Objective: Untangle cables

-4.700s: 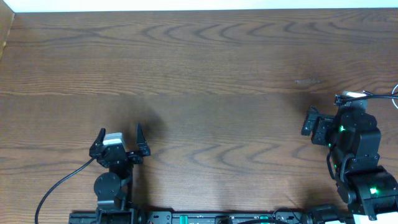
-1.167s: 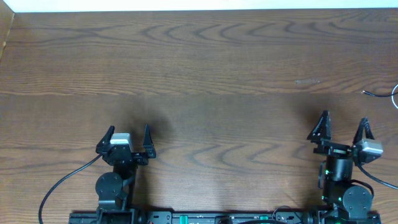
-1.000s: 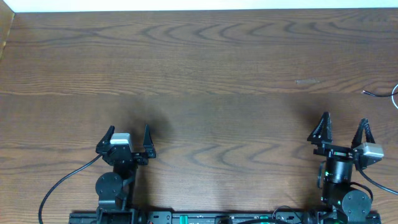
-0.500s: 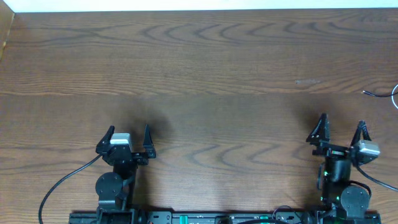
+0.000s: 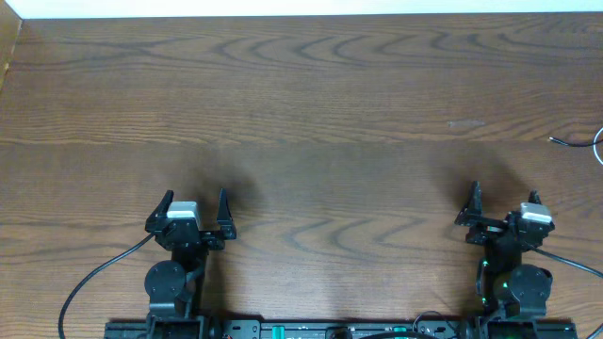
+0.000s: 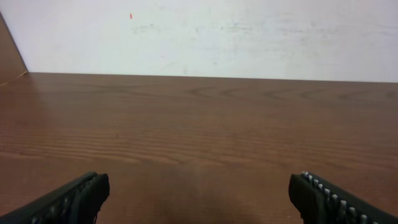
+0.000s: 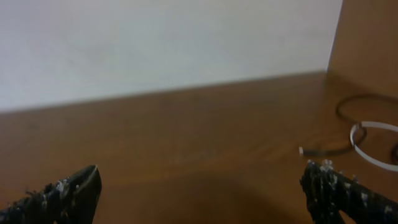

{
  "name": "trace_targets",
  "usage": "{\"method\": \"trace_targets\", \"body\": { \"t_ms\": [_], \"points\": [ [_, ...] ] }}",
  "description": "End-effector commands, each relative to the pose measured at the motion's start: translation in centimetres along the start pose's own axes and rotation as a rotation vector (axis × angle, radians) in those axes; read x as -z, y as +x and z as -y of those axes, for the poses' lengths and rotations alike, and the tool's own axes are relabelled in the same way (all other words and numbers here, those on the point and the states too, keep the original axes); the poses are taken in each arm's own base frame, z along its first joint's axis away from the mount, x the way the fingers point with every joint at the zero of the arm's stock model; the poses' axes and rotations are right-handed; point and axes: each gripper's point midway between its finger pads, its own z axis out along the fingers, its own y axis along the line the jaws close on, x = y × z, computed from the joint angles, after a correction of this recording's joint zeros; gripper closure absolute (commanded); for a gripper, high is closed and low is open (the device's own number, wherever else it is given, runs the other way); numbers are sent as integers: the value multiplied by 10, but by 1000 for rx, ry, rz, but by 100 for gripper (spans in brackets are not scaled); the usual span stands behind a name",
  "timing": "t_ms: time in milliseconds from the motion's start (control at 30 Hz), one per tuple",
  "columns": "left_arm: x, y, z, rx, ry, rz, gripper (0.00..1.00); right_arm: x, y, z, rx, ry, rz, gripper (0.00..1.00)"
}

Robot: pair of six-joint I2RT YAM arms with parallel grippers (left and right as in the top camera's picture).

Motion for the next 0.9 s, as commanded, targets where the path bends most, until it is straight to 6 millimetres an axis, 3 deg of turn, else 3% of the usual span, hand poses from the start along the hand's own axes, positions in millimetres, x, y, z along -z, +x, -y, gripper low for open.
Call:
{"method": "trace_targets", "body": {
  "t_ms": [0, 867],
  "points": [
    [-2, 16, 1, -14, 7, -37, 2, 0, 2, -1, 82, -9, -6, 1],
    [-2, 16, 1, -14, 7, -37, 2, 0, 2, -4, 126, -24, -7, 1]
  ]
}}
